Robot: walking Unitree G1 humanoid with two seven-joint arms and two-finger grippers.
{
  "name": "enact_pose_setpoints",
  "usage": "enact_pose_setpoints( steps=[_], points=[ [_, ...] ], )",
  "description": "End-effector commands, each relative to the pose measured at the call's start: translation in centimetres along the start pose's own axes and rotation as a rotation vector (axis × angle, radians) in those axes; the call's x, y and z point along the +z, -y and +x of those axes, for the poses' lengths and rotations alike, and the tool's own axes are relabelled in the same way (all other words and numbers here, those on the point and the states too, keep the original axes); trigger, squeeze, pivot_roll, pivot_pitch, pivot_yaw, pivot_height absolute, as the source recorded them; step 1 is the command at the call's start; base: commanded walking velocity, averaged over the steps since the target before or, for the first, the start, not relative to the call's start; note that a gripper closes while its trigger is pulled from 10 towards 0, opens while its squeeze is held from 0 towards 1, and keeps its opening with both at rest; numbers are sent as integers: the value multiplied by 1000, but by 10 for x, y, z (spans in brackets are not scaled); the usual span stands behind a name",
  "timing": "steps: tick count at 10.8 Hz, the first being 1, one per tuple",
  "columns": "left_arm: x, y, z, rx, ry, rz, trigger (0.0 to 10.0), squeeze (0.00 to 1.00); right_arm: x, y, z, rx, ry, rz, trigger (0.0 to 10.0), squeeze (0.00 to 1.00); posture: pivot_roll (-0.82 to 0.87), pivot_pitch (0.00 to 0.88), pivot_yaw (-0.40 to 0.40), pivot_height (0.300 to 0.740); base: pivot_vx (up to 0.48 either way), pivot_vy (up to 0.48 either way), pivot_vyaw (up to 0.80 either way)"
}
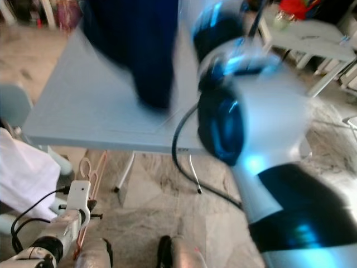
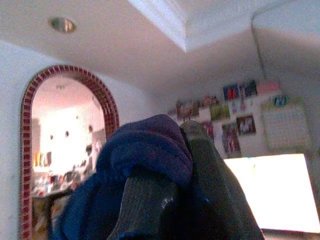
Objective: Hang hanger
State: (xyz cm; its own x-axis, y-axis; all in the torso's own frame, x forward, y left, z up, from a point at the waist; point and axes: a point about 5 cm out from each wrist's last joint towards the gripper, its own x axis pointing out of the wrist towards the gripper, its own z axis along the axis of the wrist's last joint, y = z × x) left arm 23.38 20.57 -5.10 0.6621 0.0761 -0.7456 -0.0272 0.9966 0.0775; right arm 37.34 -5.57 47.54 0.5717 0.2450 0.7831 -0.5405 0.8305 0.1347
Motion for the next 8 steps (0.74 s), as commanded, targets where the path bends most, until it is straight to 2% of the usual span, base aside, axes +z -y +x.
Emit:
enact_pose_setpoints(
  steps=[1,2,3,4,5,6,7,8],
  points=[
    [-4,5,0,-10,-1,-15,10000,0,-24,16,-16,-33,-87,-45,10000,0,114,127,-176,740,0,0,0],
    [-4,6,0,-20,-4,-18,10000,0,-69,42,-53,-124,-282,-179,10000,0,115,130,-176,740,0,0,0],
    [-4,7,0,-24,-2,-13,10000,0,-87,65,-77,-218,-389,-240,10000,0,117,134,-173,740,0,0,0],
    [-3,8,0,-24,1,-8,10000,0,-106,109,-123,-391,-563,-290,10000,698,116,137,-166,740,0,0,0],
    [-3,7,0,-22,4,-8,10000,0,-118,128,-153,-388,-691,-361,10000,1000,112,137,-159,740,0,0,0],
    [-2,6,0,-21,5,-7,10000,0,-125,135,-171,-412,-760,-386,10000,1000,103,136,-149,740,0,0,0],
    [-1,5,0,-22,11,4,10000,0,-139,137,-196,-360,-846,-378,10000,1000,95,134,-140,740,0,0,0],
    [-1,5,0,-19,12,19,10000,0,-152,128,-215,-157,-916,-398,10000,1000,87,134,-132,740,0,0,0]
  ],
)
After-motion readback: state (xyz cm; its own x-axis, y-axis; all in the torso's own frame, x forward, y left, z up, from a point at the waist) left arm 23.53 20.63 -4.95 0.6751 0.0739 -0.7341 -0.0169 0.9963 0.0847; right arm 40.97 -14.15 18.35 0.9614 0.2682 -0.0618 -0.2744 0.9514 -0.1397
